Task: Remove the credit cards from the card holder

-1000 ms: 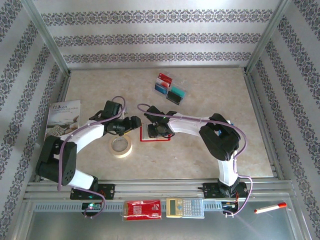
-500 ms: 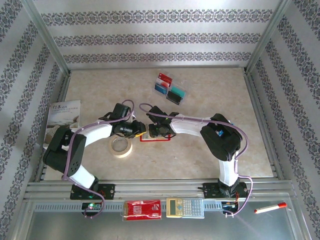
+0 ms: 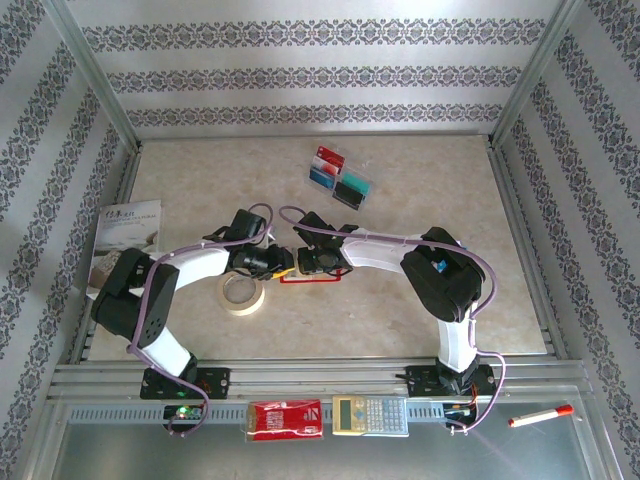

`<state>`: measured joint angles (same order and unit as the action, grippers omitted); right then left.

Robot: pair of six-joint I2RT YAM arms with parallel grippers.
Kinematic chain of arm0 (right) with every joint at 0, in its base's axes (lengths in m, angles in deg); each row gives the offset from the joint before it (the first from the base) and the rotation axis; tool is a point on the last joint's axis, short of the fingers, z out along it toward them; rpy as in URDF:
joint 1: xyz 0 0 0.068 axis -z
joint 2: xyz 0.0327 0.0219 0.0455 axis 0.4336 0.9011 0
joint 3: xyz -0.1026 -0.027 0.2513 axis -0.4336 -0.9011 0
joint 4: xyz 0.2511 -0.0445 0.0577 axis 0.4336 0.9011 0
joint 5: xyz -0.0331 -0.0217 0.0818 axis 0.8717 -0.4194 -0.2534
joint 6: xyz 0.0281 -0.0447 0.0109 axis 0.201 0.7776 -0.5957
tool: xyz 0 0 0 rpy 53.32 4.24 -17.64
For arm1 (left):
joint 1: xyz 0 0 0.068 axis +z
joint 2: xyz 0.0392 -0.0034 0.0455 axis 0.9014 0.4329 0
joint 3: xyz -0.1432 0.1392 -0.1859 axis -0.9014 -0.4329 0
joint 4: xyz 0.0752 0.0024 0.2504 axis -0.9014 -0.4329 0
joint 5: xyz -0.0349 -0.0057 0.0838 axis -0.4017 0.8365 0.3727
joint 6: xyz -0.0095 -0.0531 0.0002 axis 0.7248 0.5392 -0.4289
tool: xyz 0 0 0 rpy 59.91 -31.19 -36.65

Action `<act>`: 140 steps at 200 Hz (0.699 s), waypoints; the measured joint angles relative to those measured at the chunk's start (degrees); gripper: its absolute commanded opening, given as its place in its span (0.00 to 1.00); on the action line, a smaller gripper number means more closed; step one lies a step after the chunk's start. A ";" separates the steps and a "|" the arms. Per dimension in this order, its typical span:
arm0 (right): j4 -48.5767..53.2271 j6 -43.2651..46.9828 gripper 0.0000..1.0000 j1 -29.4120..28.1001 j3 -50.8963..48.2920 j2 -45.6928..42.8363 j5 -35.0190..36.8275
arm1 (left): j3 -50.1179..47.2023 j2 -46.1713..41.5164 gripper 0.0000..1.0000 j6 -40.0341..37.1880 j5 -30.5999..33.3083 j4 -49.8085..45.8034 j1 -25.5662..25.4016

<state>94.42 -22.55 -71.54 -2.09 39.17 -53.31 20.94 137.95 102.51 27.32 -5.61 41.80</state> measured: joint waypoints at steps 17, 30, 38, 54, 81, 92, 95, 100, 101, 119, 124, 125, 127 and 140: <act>0.00 -0.02 0.30 0.00 0.00 0.00 0.00 | 0.00 0.42 0.32 0.00 0.76 -0.07 -0.04; -0.02 -0.02 0.30 0.00 0.00 0.00 0.00 | 0.00 0.76 0.32 -0.02 0.96 -0.07 -0.13; -0.02 -0.02 0.30 0.00 0.00 0.00 0.00 | 0.00 0.94 0.31 0.00 1.09 -0.07 -0.24; -0.13 -0.02 0.30 0.00 -0.04 0.00 0.00 | 0.00 1.11 0.29 -0.02 1.07 -0.09 -0.39; -0.20 -0.02 0.30 0.00 -0.09 0.00 -0.02 | 0.00 1.11 0.21 -0.02 0.50 0.00 -0.39; -0.22 -0.02 0.29 0.00 -0.11 0.00 -0.02 | 0.00 1.11 0.21 0.04 0.15 0.02 -0.39; -0.22 -0.02 0.29 0.00 -0.09 0.00 -0.02 | 0.00 1.11 0.20 0.02 0.04 0.02 -0.39; -0.22 -0.02 0.29 0.00 -0.09 0.00 -0.02 | 0.00 1.11 0.20 0.04 -0.09 0.02 -0.39; -0.22 -0.02 0.29 0.00 -0.11 0.00 -0.02 | 0.00 1.11 0.20 0.04 -0.11 0.02 -0.39; -0.24 -0.02 0.29 0.00 -0.11 0.00 -0.02 | 0.00 1.11 0.21 0.04 -0.46 0.02 -0.39; -0.24 -0.02 0.29 0.00 -0.11 0.00 -0.02 | 0.00 1.11 0.20 0.04 -0.48 0.02 -0.39; -0.24 -0.02 0.29 0.00 -0.11 0.00 -0.04 | 0.00 1.11 0.20 0.04 -0.48 0.02 -0.39; -0.26 -0.02 0.29 0.00 -0.11 0.00 -0.02 | 0.00 1.11 0.20 0.04 -0.48 0.04 -0.39; -0.33 -0.02 0.29 0.00 -0.13 -0.07 -0.11 | 0.00 1.11 0.21 0.04 -0.66 0.04 -0.39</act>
<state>94.10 -22.58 -71.54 -2.22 39.10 -53.42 20.94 139.06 102.55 26.66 -5.57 41.41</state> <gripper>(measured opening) 0.295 0.206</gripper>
